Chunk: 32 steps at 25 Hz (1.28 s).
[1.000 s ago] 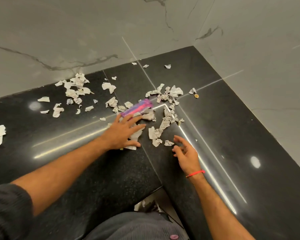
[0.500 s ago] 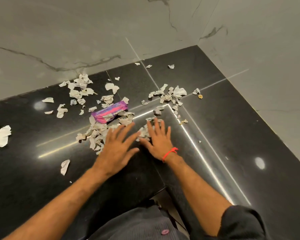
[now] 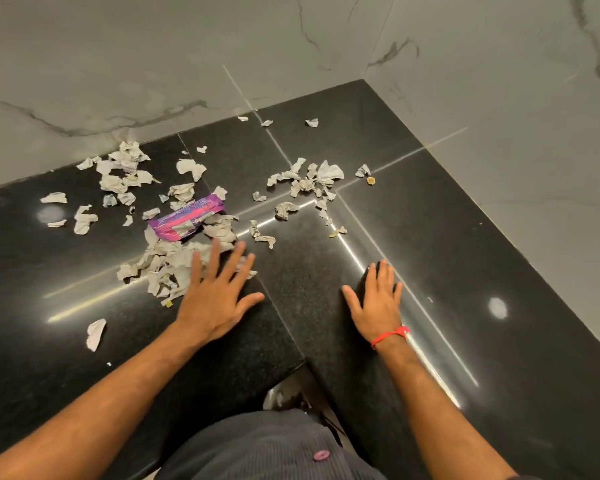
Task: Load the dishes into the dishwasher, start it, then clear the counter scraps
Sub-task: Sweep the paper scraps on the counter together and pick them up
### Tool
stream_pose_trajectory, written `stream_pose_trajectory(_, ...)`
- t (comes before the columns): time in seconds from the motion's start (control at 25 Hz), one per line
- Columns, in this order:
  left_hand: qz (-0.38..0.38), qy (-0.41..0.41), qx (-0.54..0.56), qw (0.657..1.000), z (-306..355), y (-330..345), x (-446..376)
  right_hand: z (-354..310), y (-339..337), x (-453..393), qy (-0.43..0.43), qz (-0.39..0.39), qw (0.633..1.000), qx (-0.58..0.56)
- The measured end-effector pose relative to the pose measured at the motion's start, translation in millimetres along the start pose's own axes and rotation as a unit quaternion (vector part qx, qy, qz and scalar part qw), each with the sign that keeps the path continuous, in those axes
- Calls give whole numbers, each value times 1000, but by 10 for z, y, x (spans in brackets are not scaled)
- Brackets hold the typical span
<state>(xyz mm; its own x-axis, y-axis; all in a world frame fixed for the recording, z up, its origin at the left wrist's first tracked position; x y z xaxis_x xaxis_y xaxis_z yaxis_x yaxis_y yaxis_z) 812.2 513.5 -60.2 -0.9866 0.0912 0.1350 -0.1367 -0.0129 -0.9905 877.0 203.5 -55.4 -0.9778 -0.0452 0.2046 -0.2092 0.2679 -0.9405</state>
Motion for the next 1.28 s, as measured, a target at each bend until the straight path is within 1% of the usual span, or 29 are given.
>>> stream_pose_trajectory(0.08,18,-67,18,997,-349,-36,184,-352,136,87,-46,-29,998,45)
stream_pose_trajectory(0.16,13,-88,49,995,-382,-119,216,-804,284,146,-101,-68,992,30)
stream_pose_trajectory(0.2,19,-78,61,995,-275,-184,147,-990,291,168,-120,-78,990,-10)
stream_pose_trajectory(0.24,36,-58,73,995,-124,-272,15,-1079,248,130,-125,-68,986,-83)
stream_pose_trajectory(0.28,53,-36,92,994,40,-366,-170,-1060,157,51,-112,-46,976,-179)
stream_pose_trajectory(0.32,65,-20,115,991,200,-450,-402,-948,73,-39,-82,-23,956,-281)
stream_pose_trajectory(0.36,67,-9,135,989,350,-512,-675,-776,25,-124,-43,-7,926,-374)
stream_pose_trajectory(0.44,57,1,144,988,641,-594,-1273,-453,23,-221,37,-15,851,-524)
stream_pose_trajectory(0.48,45,4,139,989,789,-630,-1554,-361,39,-255,71,-29,814,-575)
stream_pose_trajectory(0.52,32,8,125,992,927,-663,-1795,-312,56,-278,99,-39,786,-609)
stream_pose_trajectory(0.6,2,27,73,997,1150,-662,-2133,-282,78,-313,128,-38,748,-650)
stream_pose_trajectory(0.64,-15,44,43,998,1217,-606,-2226,-272,82,-325,131,-31,741,-658)
stream_pose_trajectory(0.68,-30,60,18,998,1248,-526,-2269,-275,83,-329,124,-28,741,-659)
stream_pose_trajectory(0.72,-37,71,3,997,1247,-459,-2267,-269,77,-336,108,-26,751,-650)
stream_pose_trajectory(0.8,-42,72,2,997,1145,-373,-2146,-241,81,-351,95,-31,769,-631)
stream_pose_trajectory(0.84,-37,68,5,997,1045,-343,-2040,-241,66,-381,91,-34,783,-615)
stream_pose_trajectory(0.88,-30,69,4,997,910,-309,-1896,-252,10,-432,67,-26,815,-575)
stream_pose_trajectory(0.92,-25,77,8,997,742,-263,-1721,-287,-81,-509,20,-11,858,-513)
stream_pose_trajectory(0.96,-20,92,16,995,555,-204,-1519,-339,-190,-612,-48,13,908,-415)
stream_pose_trajectory(1.0,-8,107,22,994,361,-156,-1300,-401,-275,-726,-123,31,941,-313)
stream_pose_trajectory(1.04,7,118,22,993,183,-125,-1086,-451,-331,-862,-183,45,957,-223)
stream_pose_trajectory(1.08,12,123,16,992,36,-100,-905,-478,-383,-1043,-210,61,962,-161)
stream_pose_trajectory(1.12,6,122,7,993,-65,-76,-778,-480,-429,-1282,-208,85,966,-129)
stream_pose_trajectory(1.2,-15,111,12,994,-108,-46,-684,-438,-538,-1823,-146,126,974,-116)
stream_pose_trajectory(1.24,-26,100,22,994,-94,-39,-685,-443,-548,-2067,-104,112,981,-117)
stream_pose_trajectory(1.28,-37,87,34,995,-78,-33,-688,-506,-515,-2263,-72,77,988,-110)
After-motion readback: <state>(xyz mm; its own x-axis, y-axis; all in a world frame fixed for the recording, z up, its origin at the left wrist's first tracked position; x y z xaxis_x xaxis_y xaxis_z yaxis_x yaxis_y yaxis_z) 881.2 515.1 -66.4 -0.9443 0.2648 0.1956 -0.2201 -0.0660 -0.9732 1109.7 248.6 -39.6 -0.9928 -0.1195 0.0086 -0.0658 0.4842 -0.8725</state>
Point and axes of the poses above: each hand's wrist, its own x-axis away from the middle knuckle, its own y-axis out of the palm, z = x × y, the point moved 7 cm from there along -x, towards the middle knuckle, and after that the axes turned 1 degree about y, right-handed, at the moved point
